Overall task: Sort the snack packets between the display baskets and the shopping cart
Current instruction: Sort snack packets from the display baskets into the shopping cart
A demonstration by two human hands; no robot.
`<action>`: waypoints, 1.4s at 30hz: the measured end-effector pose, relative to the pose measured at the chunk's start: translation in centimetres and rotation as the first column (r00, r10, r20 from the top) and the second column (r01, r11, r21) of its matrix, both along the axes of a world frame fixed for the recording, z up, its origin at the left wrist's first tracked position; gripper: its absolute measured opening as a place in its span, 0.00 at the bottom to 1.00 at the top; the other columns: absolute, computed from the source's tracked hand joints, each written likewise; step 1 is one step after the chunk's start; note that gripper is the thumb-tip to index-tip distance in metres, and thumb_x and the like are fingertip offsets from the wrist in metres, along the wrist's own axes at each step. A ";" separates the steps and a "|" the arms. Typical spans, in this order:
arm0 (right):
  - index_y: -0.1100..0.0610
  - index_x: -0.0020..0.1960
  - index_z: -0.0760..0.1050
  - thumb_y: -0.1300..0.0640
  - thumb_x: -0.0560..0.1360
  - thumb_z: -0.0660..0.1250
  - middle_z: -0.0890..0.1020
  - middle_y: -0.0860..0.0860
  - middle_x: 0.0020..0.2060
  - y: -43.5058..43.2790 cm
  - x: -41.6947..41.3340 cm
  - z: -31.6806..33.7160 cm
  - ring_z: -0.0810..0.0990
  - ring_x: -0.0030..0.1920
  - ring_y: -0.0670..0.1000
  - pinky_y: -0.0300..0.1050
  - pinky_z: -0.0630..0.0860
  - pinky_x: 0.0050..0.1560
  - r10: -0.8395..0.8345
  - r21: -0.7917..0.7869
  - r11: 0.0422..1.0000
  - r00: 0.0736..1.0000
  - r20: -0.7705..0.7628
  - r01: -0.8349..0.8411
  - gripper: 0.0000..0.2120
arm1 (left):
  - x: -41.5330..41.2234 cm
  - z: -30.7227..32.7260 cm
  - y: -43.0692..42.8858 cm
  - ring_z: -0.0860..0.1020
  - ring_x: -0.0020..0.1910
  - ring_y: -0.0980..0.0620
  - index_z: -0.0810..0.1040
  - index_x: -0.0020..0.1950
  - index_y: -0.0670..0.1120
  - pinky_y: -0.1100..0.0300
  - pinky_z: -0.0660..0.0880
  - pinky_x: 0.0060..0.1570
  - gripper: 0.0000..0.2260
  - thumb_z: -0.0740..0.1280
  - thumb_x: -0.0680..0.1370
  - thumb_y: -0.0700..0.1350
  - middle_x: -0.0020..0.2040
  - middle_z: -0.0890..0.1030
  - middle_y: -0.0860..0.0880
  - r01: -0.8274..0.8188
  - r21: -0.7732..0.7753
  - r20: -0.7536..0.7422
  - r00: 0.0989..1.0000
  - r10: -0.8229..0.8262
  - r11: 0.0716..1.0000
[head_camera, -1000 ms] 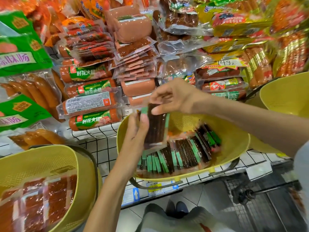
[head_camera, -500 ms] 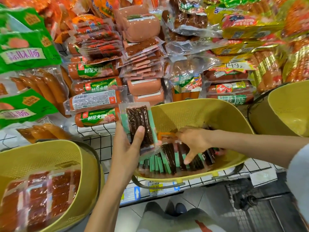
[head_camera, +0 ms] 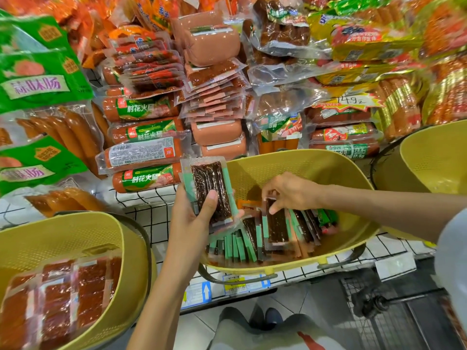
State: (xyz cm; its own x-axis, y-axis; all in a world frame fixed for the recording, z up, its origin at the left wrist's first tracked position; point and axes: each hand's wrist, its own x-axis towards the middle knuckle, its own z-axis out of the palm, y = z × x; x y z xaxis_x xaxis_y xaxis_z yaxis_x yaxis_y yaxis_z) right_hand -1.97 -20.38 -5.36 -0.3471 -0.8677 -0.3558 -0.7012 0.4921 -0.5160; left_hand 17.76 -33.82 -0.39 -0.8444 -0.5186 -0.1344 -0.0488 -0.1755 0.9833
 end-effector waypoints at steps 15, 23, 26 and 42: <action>0.59 0.44 0.79 0.60 0.72 0.71 0.79 0.48 0.36 -2.9 5.1 6.9 0.78 0.37 0.46 0.37 0.78 0.39 -0.207 -0.611 0.727 0.948 0.241 0.314 0.03 | -0.9 0.0 0.6 0.82 0.53 0.49 0.70 0.62 0.51 0.50 0.82 0.44 0.17 0.68 0.75 0.42 0.57 0.79 0.49 0.049 -0.150 0.064 0.997 -0.040 0.987; 0.62 0.65 0.69 0.37 0.67 0.71 0.70 0.57 0.65 0.0 4.2 0.0 0.65 0.67 0.59 0.56 0.64 0.68 0.181 0.437 0.895 0.968 -0.174 -0.089 0.37 | -0.8 0.0 0.7 0.75 0.50 0.75 0.66 0.57 0.57 0.73 0.75 0.47 0.16 0.64 0.79 0.38 0.49 0.77 0.73 -0.077 -0.273 -0.026 0.997 0.073 0.959; 0.58 0.58 0.73 0.41 0.66 0.74 0.75 0.53 0.56 -0.4 4.1 -0.4 0.71 0.59 0.54 0.51 0.68 0.61 0.097 0.281 0.960 0.945 -0.313 -0.006 0.28 | -0.5 0.3 0.6 0.75 0.50 0.76 0.65 0.56 0.62 0.60 0.78 0.52 0.17 0.64 0.79 0.41 0.46 0.75 0.79 -0.064 -0.235 0.004 0.998 0.067 0.970; 0.53 0.41 0.78 0.57 0.73 0.70 0.81 0.46 0.36 -5.4 6.4 9.2 0.78 0.37 0.42 0.36 0.79 0.42 -0.242 -0.555 0.755 0.934 0.262 0.351 0.03 | 0.9 1.7 0.5 0.84 0.44 0.49 0.72 0.58 0.52 0.54 0.82 0.38 0.19 0.73 0.71 0.48 0.51 0.83 0.46 0.011 -0.089 0.114 0.993 -0.001 0.996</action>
